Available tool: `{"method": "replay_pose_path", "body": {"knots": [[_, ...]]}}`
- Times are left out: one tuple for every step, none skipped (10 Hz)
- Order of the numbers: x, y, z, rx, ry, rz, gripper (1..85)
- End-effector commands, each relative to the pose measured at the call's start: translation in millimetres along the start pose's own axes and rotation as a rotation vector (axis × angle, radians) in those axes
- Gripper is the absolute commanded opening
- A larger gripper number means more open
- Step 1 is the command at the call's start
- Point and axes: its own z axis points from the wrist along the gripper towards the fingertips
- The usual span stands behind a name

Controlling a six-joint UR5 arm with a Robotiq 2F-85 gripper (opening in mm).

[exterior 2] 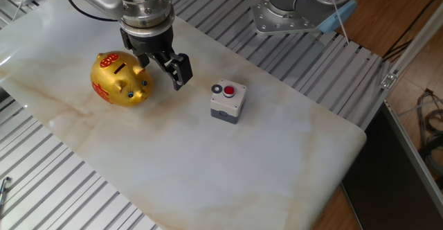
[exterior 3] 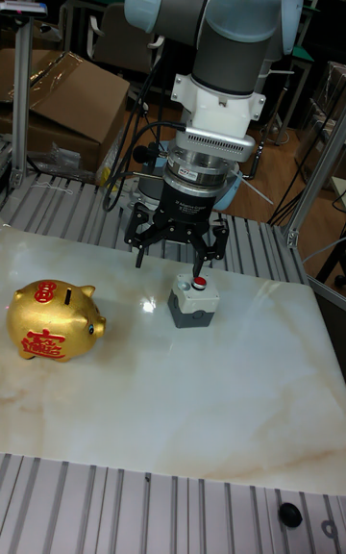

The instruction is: Drop coins into a piggy bank

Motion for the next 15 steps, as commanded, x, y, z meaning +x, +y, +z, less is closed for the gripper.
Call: {"method": "replay_pose_path", "body": {"knots": [[-45.3,2.5,-3.9,-0.005,-0.175,0.056,1.0],[-45.1,3.8,-3.7,-0.007,-0.174,0.061,1.0],[-45.1,3.3,-3.7,-0.004,-0.174,0.061,1.0],[-45.2,0.8,-3.6,0.007,-0.174,0.06,1.0],[-46.2,0.2,-3.8,0.01,-0.177,0.059,1.0],[-44.9,2.2,-3.7,0.002,-0.172,0.059,1.0],[-44.4,3.3,-3.7,-0.002,-0.171,0.059,1.0],[-44.7,3.6,-3.7,-0.004,-0.172,0.061,1.0],[-43.5,7.6,-3.5,-0.02,-0.167,0.071,1.0],[-41.6,11.1,-3.1,-0.034,-0.161,0.082,1.0],[-36.3,21.0,-2.0,-0.07,-0.142,0.113,1.0],[-28.5,32.9,-0.7,-0.107,-0.118,0.144,1.0],[-26.3,35.0,0.1,-0.106,-0.113,0.154,1.0],[-22.9,38.5,1.2,-0.109,-0.106,0.166,1.0],[-18.3,44.3,4.1,-0.122,-0.103,0.175,1.0]]}}
